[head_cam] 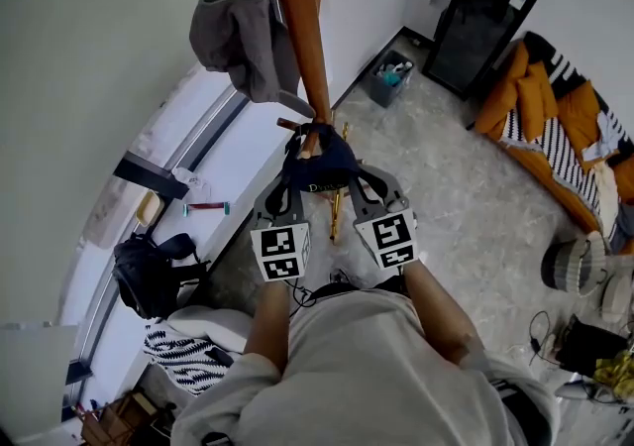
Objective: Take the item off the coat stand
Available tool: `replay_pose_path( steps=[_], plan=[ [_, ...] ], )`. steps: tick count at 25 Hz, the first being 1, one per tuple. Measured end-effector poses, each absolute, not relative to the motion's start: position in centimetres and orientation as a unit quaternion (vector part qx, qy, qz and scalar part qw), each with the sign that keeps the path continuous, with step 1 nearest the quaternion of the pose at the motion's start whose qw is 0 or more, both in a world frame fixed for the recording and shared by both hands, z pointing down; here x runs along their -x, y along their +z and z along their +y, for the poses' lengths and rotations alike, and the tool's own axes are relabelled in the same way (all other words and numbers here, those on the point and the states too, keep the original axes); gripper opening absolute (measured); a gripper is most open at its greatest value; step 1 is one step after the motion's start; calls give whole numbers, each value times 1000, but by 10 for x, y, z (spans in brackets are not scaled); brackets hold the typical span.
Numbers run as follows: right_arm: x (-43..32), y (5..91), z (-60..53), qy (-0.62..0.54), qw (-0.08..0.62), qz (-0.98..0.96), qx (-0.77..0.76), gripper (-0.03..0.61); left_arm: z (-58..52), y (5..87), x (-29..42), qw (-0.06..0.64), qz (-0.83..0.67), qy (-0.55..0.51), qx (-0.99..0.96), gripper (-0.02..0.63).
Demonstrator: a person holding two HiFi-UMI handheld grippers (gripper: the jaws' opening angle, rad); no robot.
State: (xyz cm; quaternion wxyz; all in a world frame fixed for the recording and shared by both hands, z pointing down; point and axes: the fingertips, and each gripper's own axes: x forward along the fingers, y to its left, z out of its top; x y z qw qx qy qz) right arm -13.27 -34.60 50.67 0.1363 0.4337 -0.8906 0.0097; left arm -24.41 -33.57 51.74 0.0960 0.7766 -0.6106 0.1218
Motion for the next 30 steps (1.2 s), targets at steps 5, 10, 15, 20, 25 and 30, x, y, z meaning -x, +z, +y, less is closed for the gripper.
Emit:
replay_pose_path(
  steps=[5, 10, 15, 20, 25, 30],
  plan=[
    [135, 496, -340, 0, 130, -895, -428, 17, -329, 505, 245, 86, -618, 115, -773, 20],
    [134, 489, -334, -7, 126, -898, -422, 17, -322, 498, 245, 81, -624, 112, -769, 20],
    [135, 477, -329, -16, 117, -902, -415, 17, -317, 483, 245, 65, -632, 108, -765, 20],
    [137, 474, -323, -17, 117, -906, -407, 17, -308, 480, 246, 67, -639, 108, -758, 20],
    [138, 473, -316, -16, 117, -910, -398, 17, -299, 481, 247, 70, -646, 110, -752, 20],
    [136, 472, -300, -19, 115, -916, -383, 17, -280, 482, 245, 75, -656, 103, -744, 20]
  ],
)
